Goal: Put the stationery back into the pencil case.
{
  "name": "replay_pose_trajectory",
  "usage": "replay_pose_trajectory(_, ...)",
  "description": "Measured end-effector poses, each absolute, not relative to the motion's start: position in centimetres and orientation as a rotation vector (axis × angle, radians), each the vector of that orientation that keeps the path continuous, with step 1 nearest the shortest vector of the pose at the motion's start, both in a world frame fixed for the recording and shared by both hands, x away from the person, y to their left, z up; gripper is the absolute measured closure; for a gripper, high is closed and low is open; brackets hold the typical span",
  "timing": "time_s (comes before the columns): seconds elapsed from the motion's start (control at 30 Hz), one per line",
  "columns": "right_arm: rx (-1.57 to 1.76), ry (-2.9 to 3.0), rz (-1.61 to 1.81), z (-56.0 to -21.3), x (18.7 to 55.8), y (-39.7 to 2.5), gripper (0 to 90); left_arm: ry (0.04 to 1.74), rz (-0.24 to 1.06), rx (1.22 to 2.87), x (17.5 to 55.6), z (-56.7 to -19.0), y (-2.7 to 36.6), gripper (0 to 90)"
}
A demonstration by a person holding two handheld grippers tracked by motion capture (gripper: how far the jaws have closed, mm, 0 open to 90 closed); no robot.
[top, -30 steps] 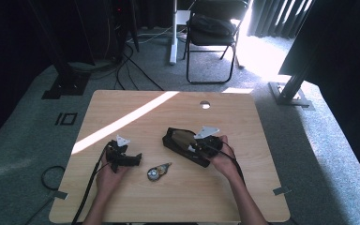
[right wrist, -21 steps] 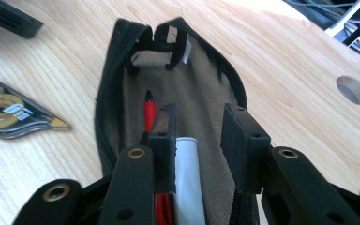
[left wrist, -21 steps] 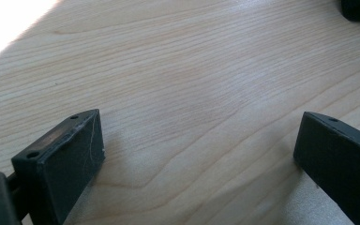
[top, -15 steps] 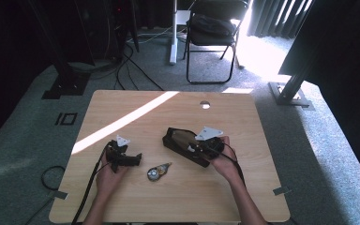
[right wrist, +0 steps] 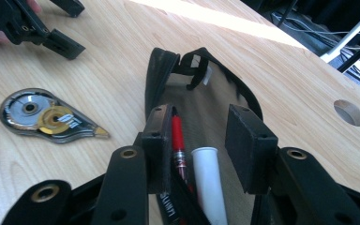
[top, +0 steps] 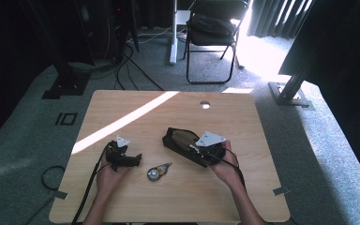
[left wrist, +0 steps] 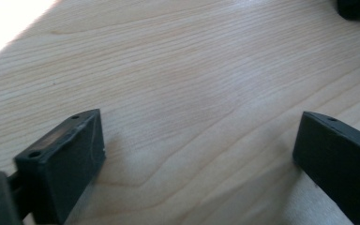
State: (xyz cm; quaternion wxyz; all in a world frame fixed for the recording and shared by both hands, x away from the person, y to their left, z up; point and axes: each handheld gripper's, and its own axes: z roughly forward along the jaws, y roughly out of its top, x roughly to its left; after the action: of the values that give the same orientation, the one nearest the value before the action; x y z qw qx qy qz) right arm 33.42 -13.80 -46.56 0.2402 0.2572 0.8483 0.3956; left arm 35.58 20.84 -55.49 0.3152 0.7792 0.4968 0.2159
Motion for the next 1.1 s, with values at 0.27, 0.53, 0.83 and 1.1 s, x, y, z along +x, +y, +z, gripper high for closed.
replay_pose_trajectory(0.27,0.716,2.305,1.11,-46.8,32.5,-14.2,61.3,1.248,0.556,2.061,34.5,-55.2,20.7,28.0)
replay_pose_trajectory(0.53,0.729,2.287,1.123,-46.9,31.5,-15.1,60.9,1.174,0.498,2.134,33.5,-54.9,19.9,32.7)
replay_pose_trajectory(0.83,0.739,2.27,1.142,-46.7,31.0,-15.7,60.7,1.086,0.439,2.218,32.8,-54.9,18.9,16.7)
replay_pose_trajectory(1.1,0.748,2.266,1.167,-46.5,30.7,-16.0,60.6,0.99,0.397,2.273,32.3,-55.0,17.4,9.6)
